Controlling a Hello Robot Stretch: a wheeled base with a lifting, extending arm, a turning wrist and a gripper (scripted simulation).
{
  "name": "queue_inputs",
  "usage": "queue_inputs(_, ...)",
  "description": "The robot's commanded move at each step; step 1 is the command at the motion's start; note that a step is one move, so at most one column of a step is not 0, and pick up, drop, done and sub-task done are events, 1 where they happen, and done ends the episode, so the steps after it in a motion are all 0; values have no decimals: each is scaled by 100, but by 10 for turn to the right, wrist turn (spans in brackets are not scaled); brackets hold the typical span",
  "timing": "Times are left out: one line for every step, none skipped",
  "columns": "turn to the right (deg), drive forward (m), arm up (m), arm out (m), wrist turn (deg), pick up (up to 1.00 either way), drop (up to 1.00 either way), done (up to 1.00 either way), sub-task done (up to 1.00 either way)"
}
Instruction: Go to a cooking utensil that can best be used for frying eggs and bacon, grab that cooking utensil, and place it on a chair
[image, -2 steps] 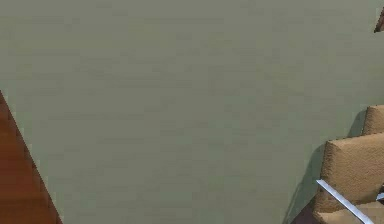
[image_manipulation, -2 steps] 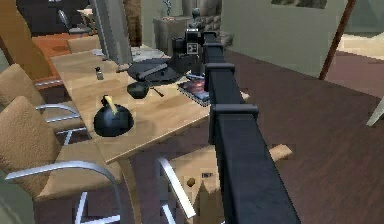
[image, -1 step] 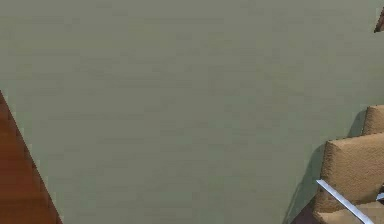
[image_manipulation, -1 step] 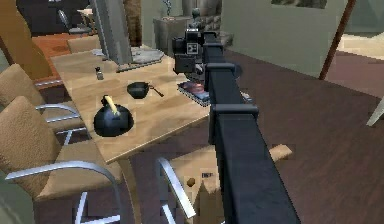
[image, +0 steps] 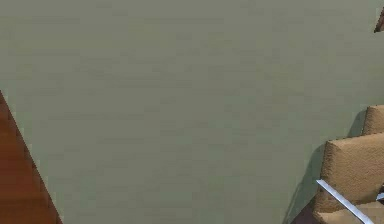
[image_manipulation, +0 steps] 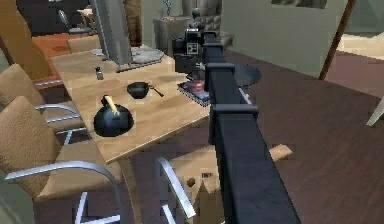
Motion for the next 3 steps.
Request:
queue_inputs(0,0,-36,0,0,0,0,0,0)
queue_inputs(0,0,-50,0,0,0,0,0,0)
queue_inputs(0,0,0,0,0,0,100,0,0)
